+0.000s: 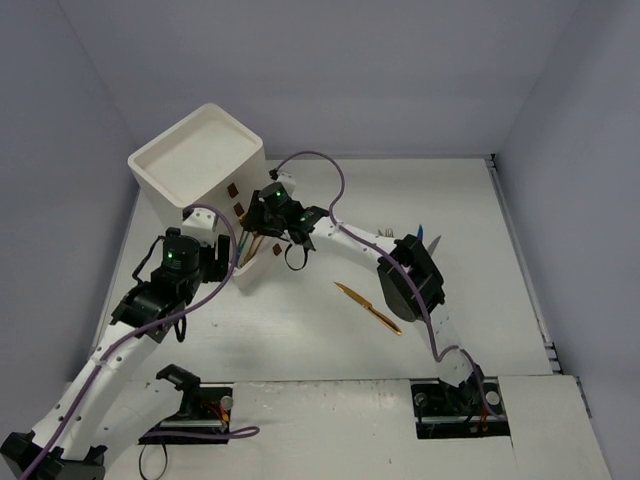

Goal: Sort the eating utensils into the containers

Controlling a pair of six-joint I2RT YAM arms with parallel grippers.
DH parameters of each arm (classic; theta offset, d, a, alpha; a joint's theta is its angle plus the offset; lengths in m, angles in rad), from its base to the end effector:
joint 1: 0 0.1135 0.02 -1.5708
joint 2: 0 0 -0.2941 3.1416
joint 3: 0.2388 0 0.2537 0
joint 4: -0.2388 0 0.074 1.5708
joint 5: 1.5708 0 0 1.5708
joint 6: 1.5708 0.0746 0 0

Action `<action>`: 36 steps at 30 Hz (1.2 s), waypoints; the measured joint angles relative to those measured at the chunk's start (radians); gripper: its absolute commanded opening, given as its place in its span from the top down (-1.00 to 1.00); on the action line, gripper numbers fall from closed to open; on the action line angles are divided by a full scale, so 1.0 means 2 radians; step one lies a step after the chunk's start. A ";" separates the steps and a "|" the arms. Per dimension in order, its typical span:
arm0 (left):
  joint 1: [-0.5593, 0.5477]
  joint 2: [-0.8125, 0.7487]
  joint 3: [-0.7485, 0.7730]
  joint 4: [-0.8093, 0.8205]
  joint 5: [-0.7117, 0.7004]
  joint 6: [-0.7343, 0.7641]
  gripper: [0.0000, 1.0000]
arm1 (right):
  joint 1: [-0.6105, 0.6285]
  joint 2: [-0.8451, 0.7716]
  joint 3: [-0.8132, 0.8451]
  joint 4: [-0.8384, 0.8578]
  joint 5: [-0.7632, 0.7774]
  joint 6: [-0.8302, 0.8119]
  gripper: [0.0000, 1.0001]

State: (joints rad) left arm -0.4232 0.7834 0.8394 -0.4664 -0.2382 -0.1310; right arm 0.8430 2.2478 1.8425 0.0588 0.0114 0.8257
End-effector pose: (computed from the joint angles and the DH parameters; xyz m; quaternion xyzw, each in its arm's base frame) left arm 0.1793 -0.0615 0.3363 0.0565 0.8311 -0.0533 0.5507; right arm 0.3959 0.4431 0.2502 -0.0038 0.8184 0.4226 0.3894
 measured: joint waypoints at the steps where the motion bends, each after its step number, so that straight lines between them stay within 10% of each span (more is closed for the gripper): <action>1: 0.000 0.000 0.000 0.000 0.000 0.000 -0.28 | 0.001 -0.004 -0.001 0.003 -0.001 -0.006 0.03; 10: 0.000 0.026 0.001 0.002 0.019 0.002 -0.27 | -0.029 -0.154 -0.154 0.011 0.024 -0.073 0.01; 21: -0.087 0.235 0.109 0.001 0.027 0.036 -0.23 | -0.240 -0.483 -0.427 -0.005 0.035 -0.156 -0.05; 36: -0.109 0.449 0.184 0.030 0.057 0.017 0.17 | -0.349 -0.544 -0.540 -0.036 -0.049 -0.209 -0.04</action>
State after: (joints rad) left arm -0.6416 1.6809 1.2078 -0.4069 -0.1235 -0.0961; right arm 0.1442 1.1603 0.7630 -0.0126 -0.0867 0.4069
